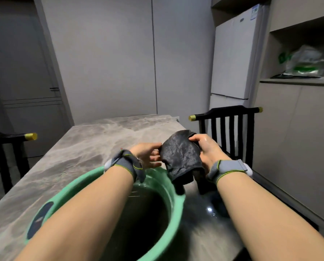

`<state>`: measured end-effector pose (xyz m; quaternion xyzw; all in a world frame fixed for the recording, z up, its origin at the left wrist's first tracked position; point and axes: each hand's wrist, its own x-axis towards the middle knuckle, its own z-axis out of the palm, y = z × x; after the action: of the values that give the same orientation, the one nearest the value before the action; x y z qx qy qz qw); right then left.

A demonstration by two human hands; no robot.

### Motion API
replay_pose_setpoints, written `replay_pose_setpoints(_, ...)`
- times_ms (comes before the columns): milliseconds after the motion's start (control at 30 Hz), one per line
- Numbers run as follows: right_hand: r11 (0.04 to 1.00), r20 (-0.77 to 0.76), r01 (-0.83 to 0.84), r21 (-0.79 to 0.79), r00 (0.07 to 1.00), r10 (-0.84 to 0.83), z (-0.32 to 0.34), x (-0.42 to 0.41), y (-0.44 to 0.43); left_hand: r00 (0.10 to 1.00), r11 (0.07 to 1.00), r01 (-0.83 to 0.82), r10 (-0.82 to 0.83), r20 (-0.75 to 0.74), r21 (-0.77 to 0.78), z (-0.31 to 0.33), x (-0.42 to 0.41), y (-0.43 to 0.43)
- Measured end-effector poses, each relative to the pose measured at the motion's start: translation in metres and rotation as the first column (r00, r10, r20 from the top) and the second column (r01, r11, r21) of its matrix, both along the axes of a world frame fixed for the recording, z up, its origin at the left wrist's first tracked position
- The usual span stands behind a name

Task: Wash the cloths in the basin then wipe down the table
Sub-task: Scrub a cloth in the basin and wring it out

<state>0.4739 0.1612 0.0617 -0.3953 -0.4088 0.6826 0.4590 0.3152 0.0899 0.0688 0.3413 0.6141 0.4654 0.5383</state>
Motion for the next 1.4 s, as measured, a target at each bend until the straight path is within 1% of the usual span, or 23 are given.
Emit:
replay_pose_setpoints(67,0.996,0.077,0.084,0.024,0.993,-0.086,-0.006,0.017,0.011,0.994,0.992,-0.101,0.099,0.035,0.079,0.007,0.016,0.013)
replay_pose_setpoints(167,0.967,0.17,0.241,0.08,0.953,-0.252,-0.023,0.056,0.037,0.994,0.984,-0.109,0.105,0.038,0.14,0.006,0.058,0.049)
replay_pose_setpoints(200,0.959,0.159,0.269,0.093,0.947,-0.281,-0.025,0.058,0.038,0.995,0.981,-0.103,0.1,0.029,0.165,0.007,0.064,0.051)
replay_pose_setpoints(233,0.933,0.131,0.342,0.108,0.926,-0.354,-0.027,0.07,0.051,0.997,0.98,-0.073,0.067,0.037,0.188,0.006,0.081,0.065)
replay_pose_setpoints(300,0.891,0.047,0.43,0.145,0.897,-0.44,-0.022,0.081,0.064,0.998,0.965,-0.058,0.055,0.018,0.254,0.005,0.096,0.083)
replay_pose_setpoints(367,0.86,-0.018,0.478,0.177,0.875,-0.483,-0.019,0.096,0.082,0.995,0.947,-0.049,0.074,-0.067,0.318,0.003,0.111,0.106)
replay_pose_setpoints(433,0.852,0.03,0.474,0.224,0.87,-0.492,-0.022,0.105,0.1,0.961,0.946,-0.046,0.129,-0.244,0.321,-0.007,0.118,0.131)
replay_pose_setpoints(467,0.862,0.134,0.435,0.26,0.868,-0.478,-0.03,0.109,0.109,0.92,0.953,-0.047,0.158,-0.358,0.299,-0.013,0.122,0.139)
replay_pose_setpoints(500,0.89,0.313,0.34,0.305,0.846,-0.431,-0.037,0.111,0.111,0.849,0.963,-0.023,0.161,-0.504,0.269,-0.019,0.121,0.14)
replay_pose_setpoints(533,0.92,0.538,0.216,0.327,0.758,-0.369,-0.048,0.114,0.114,0.735,0.984,0.046,0.083,-0.673,0.173,-0.027,0.124,0.143)
replay_pose_setpoints(567,0.937,0.719,0.113,0.329,0.614,-0.327,-0.06,0.117,0.115,0.592,0.993,0.104,-0.011,-0.806,0.063,-0.035,0.126,0.144)
replay_pose_setpoints(600,0.934,0.817,0.065,0.351,0.465,-0.34,-0.069,0.12,0.117,0.469,0.992,0.128,-0.069,-0.88,-0.01,-0.044,0.126,0.148)
replay_pose_setpoints(633,0.918,0.845,0.054,0.392,0.373,-0.383,-0.076,0.122,0.119,0.405,0.988,0.153,-0.089,-0.91,-0.028,-0.052,0.126,0.151)
replay_pose_setpoints(700,0.889,0.831,0.017,0.459,0.346,-0.436,-0.082,0.121,0.116,0.349,0.973,0.232,-0.077,-0.934,0.007,-0.061,0.13,0.151)
replay_pose_setpoints(733,0.899,0.862,-0.068,0.433,0.324,-0.391,-0.081,0.118,0.114,0.302,0.956,0.293,-0.104,-0.948,-0.012,-0.062,0.131,0.15)
replay_pose_setpoints(800,0.944,0.958,-0.223,0.242,0.21,-0.196,-0.093,0.115,0.11,0.192,0.91,0.389,-0.235,-0.953,-0.146,-0.074,0.135,0.149)
replay_pose_setpoints(833,0.954,0.975,-0.247,0.171,0.185,-0.126,-0.099,0.115,0.106,0.157,0.89,0.404,-0.295,-0.942,-0.211,-0.08,0.137,0.148)
replay_pose_setpoints(900,0.96,0.974,-0.249,0.125,0.214,-0.071,-0.112,0.118,0.099,0.131,0.853,0.434,-0.379,-0.916,-0.291,-0.085,0.136,0.147)
replay_pose_setpoints(1000,0.961,0.962,-0.224,0.166,0.249,-0.108,-0.112,0.12,0.092,0.076,0.828,0.452,-0.407,-0.91,-0.332,-0.083,0.132,0.142)
replay_pose_setpoints(1100,0.946,0.899,-0.051,0.319,0.333,-0.285,-0.097,0.12,0.083,0.009,0.86,0.382,-0.37,-0.929,-0.339,-0.076,0.128,0.13)
replay_pose_setpoints(1167,0.916,0.853,0.037,0.4,0.351,-0.386,-0.084,0.118,0.079,0.031,0.877,0.345,-0.368,-0.929,-0.336,-0.068,0.123,0.124)
replay_pose_setpoints(1267,0.894,0.831,0.015,0.448,0.361,-0.423,-0.059,0.104,0.06,0.045,0.9,0.287,-0.354,-0.934,-0.327,-0.048,0.105,0.101)
replay_pose_setpoints(1400,0.853,0.818,-0.138,0.502,0.396,-0.417,-0.038,0.055,0.027,-0.032,0.939,0.205,-0.274,-0.961,-0.275,-0.027,0.075,0.063)
